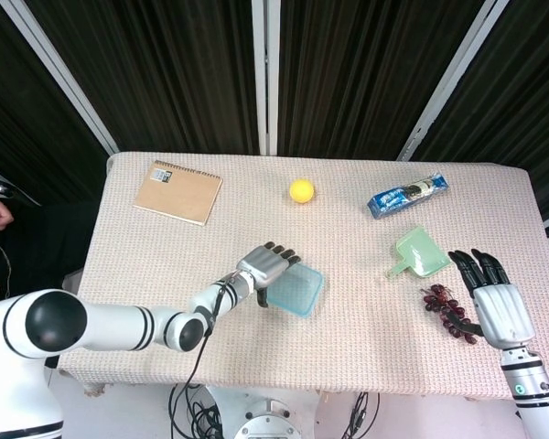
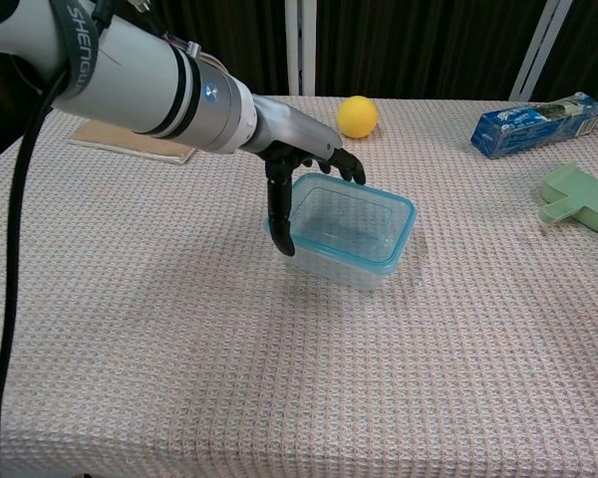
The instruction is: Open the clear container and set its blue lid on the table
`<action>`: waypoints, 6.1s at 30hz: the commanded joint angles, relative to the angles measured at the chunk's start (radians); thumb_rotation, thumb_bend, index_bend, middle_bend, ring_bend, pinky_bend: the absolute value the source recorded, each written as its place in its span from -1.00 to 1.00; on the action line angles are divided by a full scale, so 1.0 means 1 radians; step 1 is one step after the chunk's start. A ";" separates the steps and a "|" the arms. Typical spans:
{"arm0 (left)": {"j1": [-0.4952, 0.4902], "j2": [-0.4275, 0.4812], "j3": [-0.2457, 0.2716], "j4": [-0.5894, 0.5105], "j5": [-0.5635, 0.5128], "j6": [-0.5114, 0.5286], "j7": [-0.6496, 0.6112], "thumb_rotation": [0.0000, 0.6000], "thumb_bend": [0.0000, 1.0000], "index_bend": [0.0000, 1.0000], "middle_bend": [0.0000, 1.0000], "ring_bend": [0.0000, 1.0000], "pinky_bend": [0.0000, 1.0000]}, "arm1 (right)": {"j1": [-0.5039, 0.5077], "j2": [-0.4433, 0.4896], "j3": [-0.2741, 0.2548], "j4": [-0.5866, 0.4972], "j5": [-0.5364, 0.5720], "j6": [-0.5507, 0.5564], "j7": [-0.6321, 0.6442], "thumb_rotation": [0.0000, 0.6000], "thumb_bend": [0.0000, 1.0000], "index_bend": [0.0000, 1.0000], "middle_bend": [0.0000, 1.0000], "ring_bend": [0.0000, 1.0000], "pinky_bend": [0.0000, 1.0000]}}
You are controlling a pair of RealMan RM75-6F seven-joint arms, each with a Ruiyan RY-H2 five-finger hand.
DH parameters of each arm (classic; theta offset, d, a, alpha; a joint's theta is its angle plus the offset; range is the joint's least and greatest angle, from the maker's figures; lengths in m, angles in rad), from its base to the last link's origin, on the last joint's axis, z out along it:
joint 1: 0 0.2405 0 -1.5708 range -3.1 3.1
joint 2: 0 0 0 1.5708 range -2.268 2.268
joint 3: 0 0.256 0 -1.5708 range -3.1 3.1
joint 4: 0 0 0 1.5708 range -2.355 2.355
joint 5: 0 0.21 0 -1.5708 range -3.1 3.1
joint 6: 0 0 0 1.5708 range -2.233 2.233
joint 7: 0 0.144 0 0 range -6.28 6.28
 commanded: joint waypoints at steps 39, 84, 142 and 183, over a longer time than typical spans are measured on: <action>0.008 -0.052 -0.023 -0.008 -0.167 0.180 0.063 1.00 -1.00 -0.70 -0.47 -0.63 -0.38 | 0.455 -0.504 -0.011 0.404 -0.244 -0.251 0.304 1.00 -0.71 -0.44 -0.29 -0.62 -0.42; 0.021 -0.069 -0.063 0.017 -0.225 0.165 0.130 1.00 -1.00 -0.73 -0.47 -0.63 -0.38 | 0.523 -0.640 -0.054 0.637 -0.249 -0.151 0.204 1.00 -0.71 -0.30 -0.11 -0.53 -0.36; 0.076 0.006 -0.071 -0.055 -0.114 0.088 -0.011 1.00 -1.00 -1.00 -0.96 -1.00 -0.83 | 0.516 -0.748 -0.059 0.834 -0.272 0.060 0.234 1.00 0.39 0.41 0.07 -0.20 -0.06; 0.699 0.355 0.086 -0.194 0.442 0.615 -0.282 1.00 -1.00 -1.00 -0.98 -1.00 -0.92 | 0.424 -0.221 0.029 0.176 0.247 -0.478 -0.148 1.00 -0.80 -1.00 -1.00 -1.00 -1.00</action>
